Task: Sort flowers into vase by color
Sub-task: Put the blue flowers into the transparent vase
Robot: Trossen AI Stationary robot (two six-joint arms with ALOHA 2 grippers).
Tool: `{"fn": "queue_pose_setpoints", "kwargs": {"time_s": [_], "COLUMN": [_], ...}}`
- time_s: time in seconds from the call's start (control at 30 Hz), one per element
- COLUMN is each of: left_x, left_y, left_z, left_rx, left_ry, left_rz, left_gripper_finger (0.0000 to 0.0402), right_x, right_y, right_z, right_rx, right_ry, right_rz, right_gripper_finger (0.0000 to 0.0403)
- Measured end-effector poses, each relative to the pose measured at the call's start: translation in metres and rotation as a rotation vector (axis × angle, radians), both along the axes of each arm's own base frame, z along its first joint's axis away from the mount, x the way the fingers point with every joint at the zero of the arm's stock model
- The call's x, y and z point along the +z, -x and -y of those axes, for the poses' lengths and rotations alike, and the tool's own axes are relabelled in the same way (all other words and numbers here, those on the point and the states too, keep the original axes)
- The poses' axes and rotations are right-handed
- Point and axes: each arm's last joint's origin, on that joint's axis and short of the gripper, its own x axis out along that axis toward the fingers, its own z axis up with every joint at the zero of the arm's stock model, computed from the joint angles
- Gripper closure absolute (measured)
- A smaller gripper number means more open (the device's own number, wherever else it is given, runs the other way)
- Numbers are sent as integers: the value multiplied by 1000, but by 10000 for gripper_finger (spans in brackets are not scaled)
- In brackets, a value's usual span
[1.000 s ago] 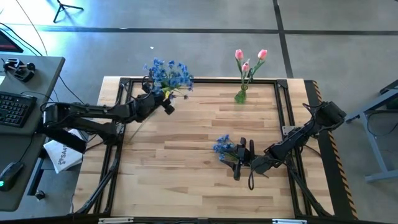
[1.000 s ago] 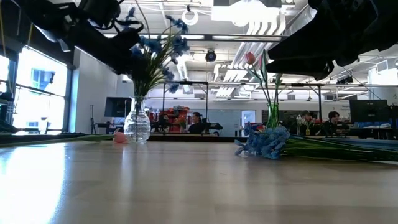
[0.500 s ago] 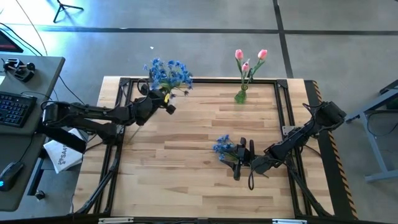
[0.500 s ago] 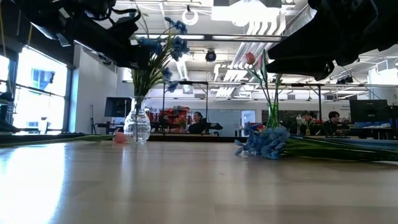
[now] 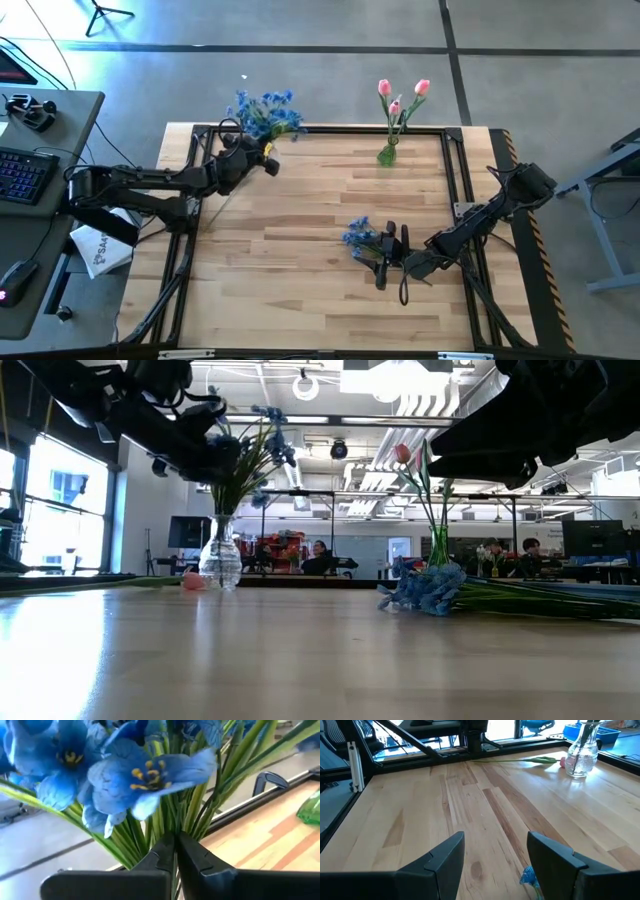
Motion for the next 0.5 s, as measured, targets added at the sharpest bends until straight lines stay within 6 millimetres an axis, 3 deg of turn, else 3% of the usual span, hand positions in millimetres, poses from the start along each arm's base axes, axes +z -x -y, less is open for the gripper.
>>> {"fn": "queue_pose_setpoints", "kwargs": {"time_s": [0.3, 0.5], "left_x": [-2, 4], "left_y": [1, 3], "left_z": [0, 2], "left_rx": [6, -46], "left_ry": [33, 56], "left_rz": [19, 3], "left_gripper_finger": [393, 349], "right_x": [0, 0], "right_y": [0, 0], "right_z": [0, 0], "right_rx": [0, 0], "right_ry": [0, 1], "right_rz": [0, 0], "right_gripper_finger": [192, 192]}}
